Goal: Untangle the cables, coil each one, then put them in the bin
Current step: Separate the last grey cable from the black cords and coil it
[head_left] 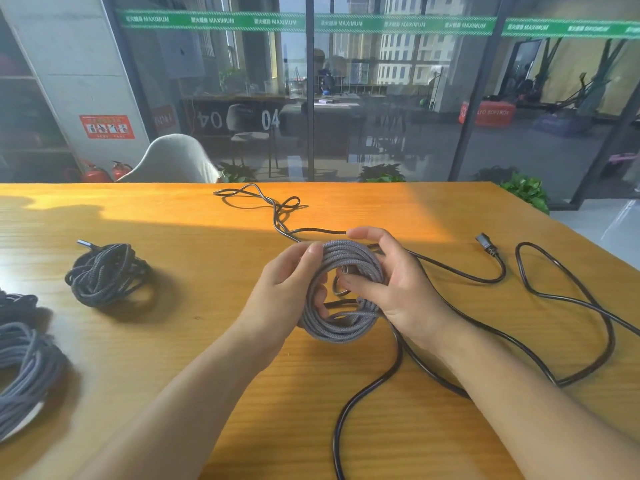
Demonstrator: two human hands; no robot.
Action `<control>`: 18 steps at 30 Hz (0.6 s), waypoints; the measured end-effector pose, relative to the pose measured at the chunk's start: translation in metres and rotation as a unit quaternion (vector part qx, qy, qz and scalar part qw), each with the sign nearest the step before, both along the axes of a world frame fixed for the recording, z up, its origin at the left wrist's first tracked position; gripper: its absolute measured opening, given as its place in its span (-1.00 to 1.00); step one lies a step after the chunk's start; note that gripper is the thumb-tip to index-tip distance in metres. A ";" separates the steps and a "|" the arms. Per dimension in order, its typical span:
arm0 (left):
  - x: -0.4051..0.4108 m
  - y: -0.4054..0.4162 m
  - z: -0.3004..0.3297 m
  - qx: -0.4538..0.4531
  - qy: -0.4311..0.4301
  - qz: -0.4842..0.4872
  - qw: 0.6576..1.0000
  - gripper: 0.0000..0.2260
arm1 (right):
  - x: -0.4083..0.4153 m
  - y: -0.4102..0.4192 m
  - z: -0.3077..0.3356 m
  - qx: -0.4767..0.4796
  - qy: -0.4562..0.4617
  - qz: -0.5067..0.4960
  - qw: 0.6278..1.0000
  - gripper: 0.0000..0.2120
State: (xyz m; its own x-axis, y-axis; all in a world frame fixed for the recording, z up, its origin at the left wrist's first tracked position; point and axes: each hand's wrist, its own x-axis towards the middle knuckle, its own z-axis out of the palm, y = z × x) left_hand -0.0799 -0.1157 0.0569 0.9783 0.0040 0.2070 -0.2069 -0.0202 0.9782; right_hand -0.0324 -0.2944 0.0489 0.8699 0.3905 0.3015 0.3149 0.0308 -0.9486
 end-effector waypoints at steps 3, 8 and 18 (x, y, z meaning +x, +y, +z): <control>-0.002 -0.001 0.001 0.003 -0.015 0.019 1.000 -0.72 | -0.001 0.001 -0.001 -0.070 -0.084 -0.063 0.992 -0.60; -0.002 -0.003 -0.001 0.001 0.014 0.039 0.999 -0.73 | -0.001 0.000 0.002 -0.168 -0.178 -0.186 0.952 -0.54; 0.007 0.004 -0.016 0.302 -0.237 0.157 0.910 -0.68 | -0.004 -0.002 0.004 -0.239 -0.200 -0.216 0.925 -0.58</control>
State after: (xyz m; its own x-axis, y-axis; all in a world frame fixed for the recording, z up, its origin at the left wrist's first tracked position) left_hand -0.0726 -0.1120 0.0407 0.7492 0.0135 0.6622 -0.4936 -0.6552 0.5718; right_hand -0.0368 -0.2968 0.0532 0.8317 0.2042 0.5163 0.5292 -0.5731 -0.6257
